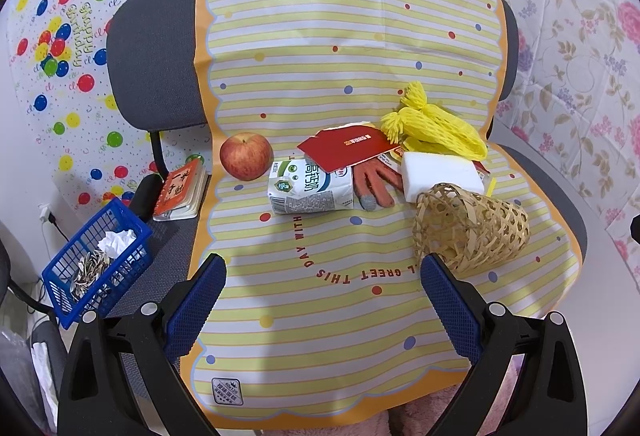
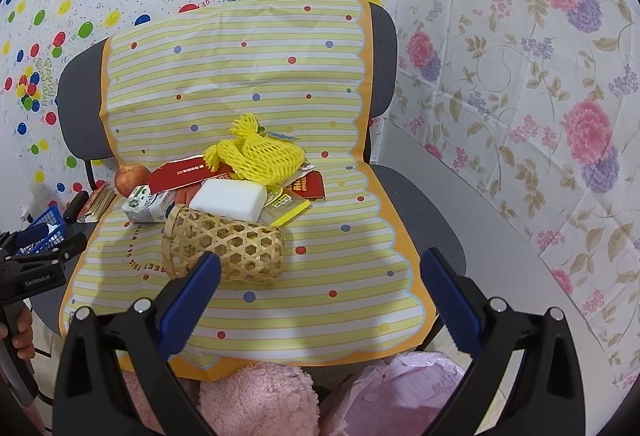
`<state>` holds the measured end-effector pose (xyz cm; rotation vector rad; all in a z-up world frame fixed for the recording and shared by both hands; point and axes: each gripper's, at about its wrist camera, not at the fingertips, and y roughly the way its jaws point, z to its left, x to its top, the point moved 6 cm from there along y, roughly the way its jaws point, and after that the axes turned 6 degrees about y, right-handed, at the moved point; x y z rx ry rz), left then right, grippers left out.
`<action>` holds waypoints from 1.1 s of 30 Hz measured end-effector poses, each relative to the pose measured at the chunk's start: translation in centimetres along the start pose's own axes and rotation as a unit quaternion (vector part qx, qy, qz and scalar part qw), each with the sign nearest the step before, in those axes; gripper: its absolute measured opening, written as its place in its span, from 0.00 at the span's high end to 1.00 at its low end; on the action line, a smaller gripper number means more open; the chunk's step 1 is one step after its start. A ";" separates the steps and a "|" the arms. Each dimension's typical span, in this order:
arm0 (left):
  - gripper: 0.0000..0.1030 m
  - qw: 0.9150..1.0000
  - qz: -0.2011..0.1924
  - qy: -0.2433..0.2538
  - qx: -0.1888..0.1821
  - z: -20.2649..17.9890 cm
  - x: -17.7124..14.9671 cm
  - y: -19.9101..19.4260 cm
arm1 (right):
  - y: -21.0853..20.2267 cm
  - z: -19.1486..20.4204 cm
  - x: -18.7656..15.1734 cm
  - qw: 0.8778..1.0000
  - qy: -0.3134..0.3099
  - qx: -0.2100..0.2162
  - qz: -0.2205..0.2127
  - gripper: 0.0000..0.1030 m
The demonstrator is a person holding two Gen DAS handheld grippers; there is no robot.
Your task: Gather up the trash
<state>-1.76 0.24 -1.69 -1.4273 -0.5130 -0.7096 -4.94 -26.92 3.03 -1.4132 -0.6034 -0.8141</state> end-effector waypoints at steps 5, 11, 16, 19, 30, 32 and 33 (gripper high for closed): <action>0.07 1.000 0.007 -0.003 0.004 0.1 0.0 0.8 | 0.7 0.3 -0.1 1.000 -0.001 0.017 0.011 0.06; 0.07 1.000 0.007 -0.006 -0.009 -0.1 -0.3 2.1 | 2.3 1.1 -0.5 0.998 0.001 0.061 0.019 0.06; 0.07 1.000 0.010 0.005 -0.019 -0.6 -0.4 3.0 | 4.9 1.3 -1.2 0.998 -0.022 0.060 0.019 0.06; 0.07 1.000 0.014 0.006 -0.015 -0.6 -0.5 3.5 | 6.5 1.6 -2.0 0.996 -0.046 0.077 0.024 0.06; 0.07 0.999 0.036 0.001 -0.015 -0.9 -0.5 7.1 | 11.8 5.4 -4.4 0.977 -0.136 0.140 0.084 0.06; 0.07 0.999 0.040 -0.001 -0.015 -0.9 -0.6 7.8 | 13.0 6.0 -4.6 0.974 -0.152 0.143 0.091 0.06; 0.07 0.999 0.042 -0.001 -0.014 -0.9 -0.6 8.0 | 13.6 6.3 -4.6 0.972 -0.161 0.146 0.094 0.06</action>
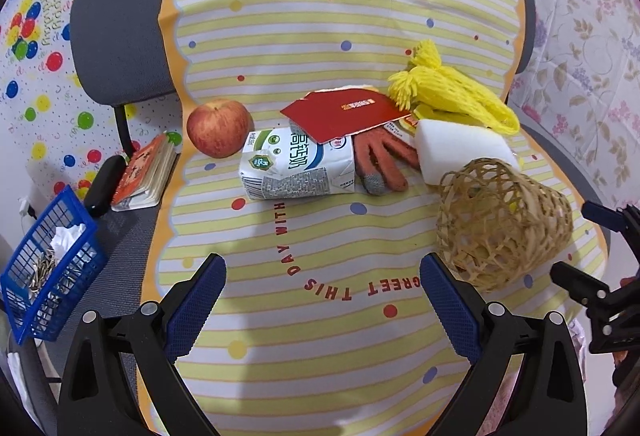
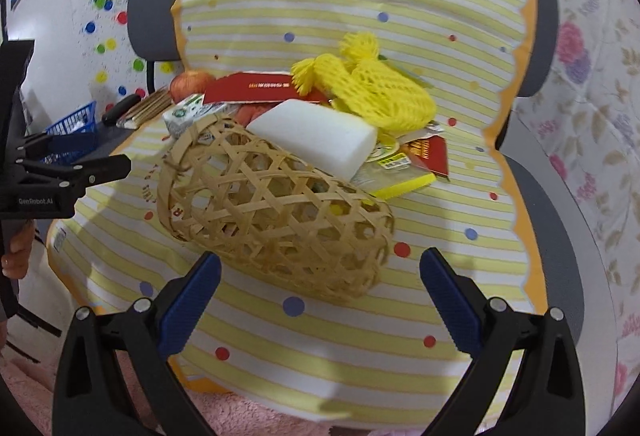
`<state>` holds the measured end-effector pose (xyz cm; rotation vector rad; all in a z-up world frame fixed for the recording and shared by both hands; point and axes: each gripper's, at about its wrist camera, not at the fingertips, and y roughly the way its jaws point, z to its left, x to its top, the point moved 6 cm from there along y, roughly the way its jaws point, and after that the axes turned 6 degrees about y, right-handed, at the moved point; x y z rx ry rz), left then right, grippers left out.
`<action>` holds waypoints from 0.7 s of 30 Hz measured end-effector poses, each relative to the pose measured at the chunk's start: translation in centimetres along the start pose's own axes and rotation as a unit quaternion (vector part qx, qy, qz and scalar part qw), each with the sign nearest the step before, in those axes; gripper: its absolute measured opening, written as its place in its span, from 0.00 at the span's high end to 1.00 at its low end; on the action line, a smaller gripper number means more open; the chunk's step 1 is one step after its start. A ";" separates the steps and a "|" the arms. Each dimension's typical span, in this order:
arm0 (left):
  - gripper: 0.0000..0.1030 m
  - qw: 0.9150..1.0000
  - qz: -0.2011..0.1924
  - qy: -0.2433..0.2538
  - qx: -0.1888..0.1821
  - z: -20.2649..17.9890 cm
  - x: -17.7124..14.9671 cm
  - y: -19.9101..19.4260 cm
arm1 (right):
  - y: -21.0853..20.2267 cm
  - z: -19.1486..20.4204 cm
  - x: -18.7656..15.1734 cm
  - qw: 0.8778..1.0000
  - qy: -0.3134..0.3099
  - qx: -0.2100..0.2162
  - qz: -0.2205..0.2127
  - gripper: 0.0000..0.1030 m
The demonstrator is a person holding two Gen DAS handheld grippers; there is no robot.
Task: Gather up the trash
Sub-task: 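Grasp the woven bamboo ball with the right tool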
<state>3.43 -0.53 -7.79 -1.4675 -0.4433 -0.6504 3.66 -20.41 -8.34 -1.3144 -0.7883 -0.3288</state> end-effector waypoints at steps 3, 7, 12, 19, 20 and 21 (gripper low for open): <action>0.07 1.000 0.002 0.001 0.004 0.1 0.1 0.4 | 1.5 0.1 0.1 0.999 -0.030 0.006 0.021 0.06; 0.07 1.000 0.005 -0.005 0.009 0.6 0.1 0.6 | 2.7 0.6 0.7 0.997 -0.074 0.011 0.023 0.06; 0.07 1.000 0.006 -0.009 0.011 1.0 -0.3 0.2 | 3.2 1.4 0.9 0.993 -0.111 0.001 0.035 0.05; 0.07 1.000 -0.004 -0.018 0.009 1.8 -1.0 -1.2 | 0.0 3.1 -0.2 0.995 -0.062 0.067 0.051 0.05; 0.07 1.000 -0.005 -0.018 0.009 1.9 -1.1 -1.4 | -0.6 3.2 -0.2 0.995 -0.050 0.078 0.045 0.05; 0.07 1.000 -0.007 -0.019 0.009 2.1 -1.3 -1.6 | -1.3 3.1 -0.2 0.995 -0.039 0.084 0.032 0.05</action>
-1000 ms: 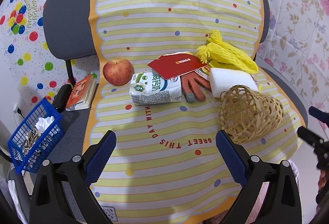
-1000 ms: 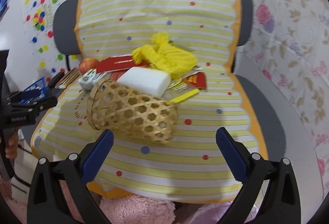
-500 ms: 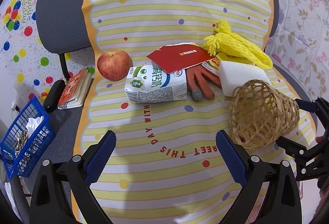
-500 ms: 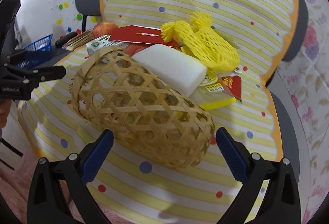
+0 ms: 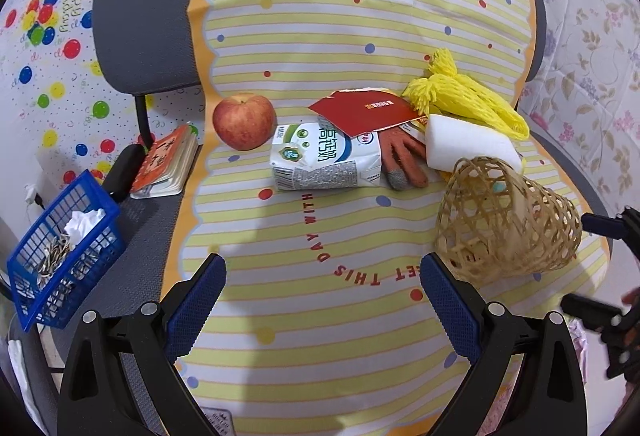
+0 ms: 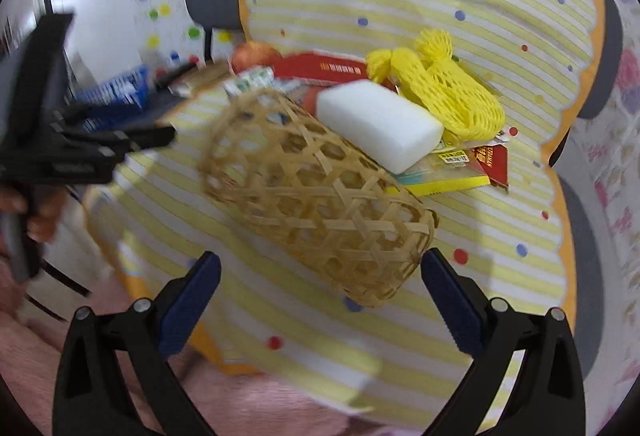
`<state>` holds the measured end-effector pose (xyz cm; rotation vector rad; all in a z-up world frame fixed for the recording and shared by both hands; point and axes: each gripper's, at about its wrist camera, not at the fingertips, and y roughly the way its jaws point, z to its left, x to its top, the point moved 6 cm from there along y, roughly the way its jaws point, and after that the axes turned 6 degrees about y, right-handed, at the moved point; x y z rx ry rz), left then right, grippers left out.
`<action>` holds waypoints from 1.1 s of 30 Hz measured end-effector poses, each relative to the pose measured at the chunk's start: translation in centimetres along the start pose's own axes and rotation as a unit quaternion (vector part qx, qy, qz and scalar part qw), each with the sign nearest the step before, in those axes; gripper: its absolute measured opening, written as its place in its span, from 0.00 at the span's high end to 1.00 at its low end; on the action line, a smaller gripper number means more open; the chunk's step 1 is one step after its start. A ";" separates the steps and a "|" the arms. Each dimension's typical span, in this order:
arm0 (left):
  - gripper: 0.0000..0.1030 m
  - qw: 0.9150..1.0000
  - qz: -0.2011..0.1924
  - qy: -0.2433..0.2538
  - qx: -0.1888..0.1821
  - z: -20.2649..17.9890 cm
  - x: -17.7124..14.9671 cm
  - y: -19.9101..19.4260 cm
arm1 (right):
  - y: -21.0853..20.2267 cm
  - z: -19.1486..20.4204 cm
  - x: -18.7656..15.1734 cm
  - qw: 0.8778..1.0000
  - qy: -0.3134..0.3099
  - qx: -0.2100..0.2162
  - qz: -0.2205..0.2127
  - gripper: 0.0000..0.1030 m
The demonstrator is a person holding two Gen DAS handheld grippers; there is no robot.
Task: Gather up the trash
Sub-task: 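Grasp the woven bamboo ball with the right tool, then grasp the white foam block with the left tool while the right tool holds the bamboo ball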
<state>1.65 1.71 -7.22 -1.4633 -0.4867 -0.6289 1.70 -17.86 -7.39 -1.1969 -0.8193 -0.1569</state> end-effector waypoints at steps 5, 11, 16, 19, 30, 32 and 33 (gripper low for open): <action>0.07 1.000 -0.001 -0.002 0.003 0.5 -0.6 -0.7 | -1.3 -0.9 0.9 0.998 -0.011 -0.011 -0.057 0.09; 0.07 1.000 0.004 -0.001 0.009 0.5 -1.1 -0.7 | 0.8 -3.0 3.5 0.997 -0.001 0.037 -0.064 0.06; 0.07 1.000 0.009 0.001 0.015 0.2 -1.1 -0.3 | 3.6 -3.3 4.6 0.997 -0.012 0.063 -0.039 0.06; 0.07 1.000 0.012 0.007 0.014 -0.1 -1.1 -0.2 | 4.9 -2.8 3.8 0.998 -0.029 0.058 -0.008 0.06; 0.07 1.000 0.003 0.021 0.006 -0.7 -0.8 -0.2 | 2.5 -0.2 -1.1 0.999 -0.043 -0.025 0.002 0.27; 0.07 1.000 -0.001 0.027 0.005 -0.9 -0.7 -0.4 | 0.4 0.6 -1.2 1.000 -0.016 0.000 -0.019 0.27; 0.07 1.000 -0.004 0.030 0.005 -1.0 -0.7 -0.5 | -0.3 0.8 -1.2 1.000 -0.008 0.004 -0.026 0.28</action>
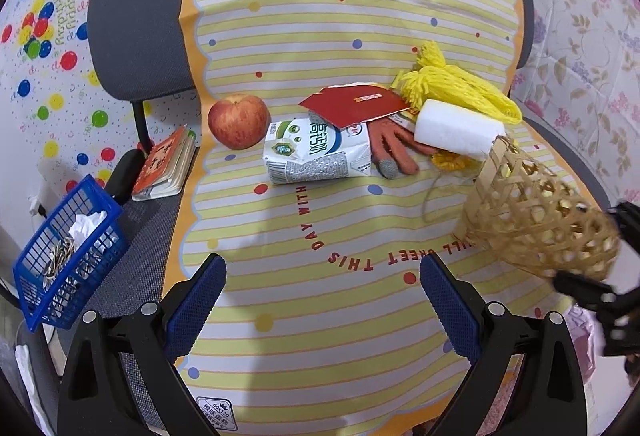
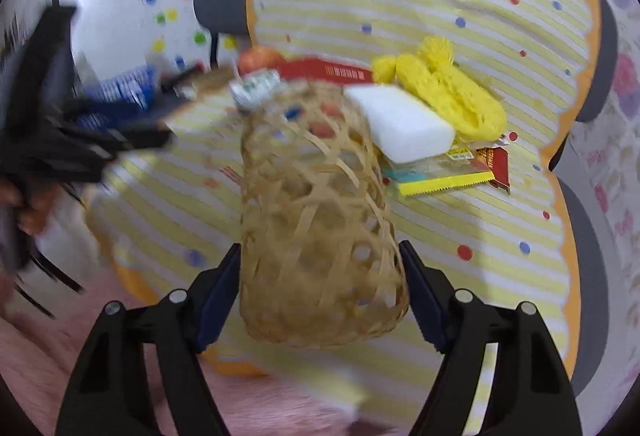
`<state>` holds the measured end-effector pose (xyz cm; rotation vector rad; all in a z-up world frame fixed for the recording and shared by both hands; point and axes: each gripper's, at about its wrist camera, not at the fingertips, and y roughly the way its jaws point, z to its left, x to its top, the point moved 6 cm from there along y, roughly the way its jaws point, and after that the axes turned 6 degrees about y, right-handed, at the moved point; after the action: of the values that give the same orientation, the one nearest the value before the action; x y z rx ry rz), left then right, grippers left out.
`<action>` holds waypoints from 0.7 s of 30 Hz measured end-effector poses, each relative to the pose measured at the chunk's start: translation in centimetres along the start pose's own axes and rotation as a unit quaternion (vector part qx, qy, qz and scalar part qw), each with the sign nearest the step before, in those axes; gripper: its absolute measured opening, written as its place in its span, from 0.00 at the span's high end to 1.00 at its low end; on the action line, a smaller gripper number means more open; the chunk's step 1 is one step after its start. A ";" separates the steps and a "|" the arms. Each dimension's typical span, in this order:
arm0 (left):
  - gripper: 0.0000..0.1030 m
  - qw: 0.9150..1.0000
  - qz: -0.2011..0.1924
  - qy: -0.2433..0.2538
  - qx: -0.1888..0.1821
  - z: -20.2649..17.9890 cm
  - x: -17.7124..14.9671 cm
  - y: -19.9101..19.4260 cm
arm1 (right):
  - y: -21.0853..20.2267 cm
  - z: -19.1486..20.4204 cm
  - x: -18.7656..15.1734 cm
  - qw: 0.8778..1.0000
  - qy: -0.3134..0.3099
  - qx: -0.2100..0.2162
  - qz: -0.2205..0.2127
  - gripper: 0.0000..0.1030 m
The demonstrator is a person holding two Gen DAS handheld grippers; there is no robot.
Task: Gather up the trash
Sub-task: 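Grasp the white foam block with the left tool while the right tool holds the bamboo ball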
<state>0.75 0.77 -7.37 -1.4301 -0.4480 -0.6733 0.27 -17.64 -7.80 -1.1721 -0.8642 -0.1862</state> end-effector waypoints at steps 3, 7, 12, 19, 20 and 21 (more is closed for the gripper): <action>0.07 1.000 -0.008 0.008 -0.013 -0.7 0.3 0.0 | -3.4 0.1 0.9 0.999 0.032 -0.017 -0.039 0.28; 0.12 0.999 -0.014 0.005 -0.039 -2.2 1.2 0.7 | -8.6 -2.2 1.8 0.987 0.093 -0.067 -0.115 0.29; 0.44 0.996 -0.014 0.011 -0.092 -5.3 2.8 2.3 | -10.5 -5.3 1.3 0.969 0.136 -0.142 -0.147 0.29; 0.44 0.990 -0.036 0.053 -0.124 -10.9 5.7 3.8 | -10.7 -10.0 -0.3 0.950 0.197 -0.193 -0.147 0.29; 0.38 0.990 -0.039 0.057 -0.121 -11.4 6.0 4.0 | -10.5 -10.4 -0.4 0.949 0.202 -0.195 -0.144 0.29; 0.37 0.990 -0.041 0.062 -0.121 -12.3 6.4 4.3 | -10.1 -10.8 -0.7 0.948 0.208 -0.197 -0.139 0.29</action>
<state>7.03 -12.31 -7.74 -1.5924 -0.3374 -0.9022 -0.36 -31.36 -2.14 -1.3097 -0.6239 -0.8402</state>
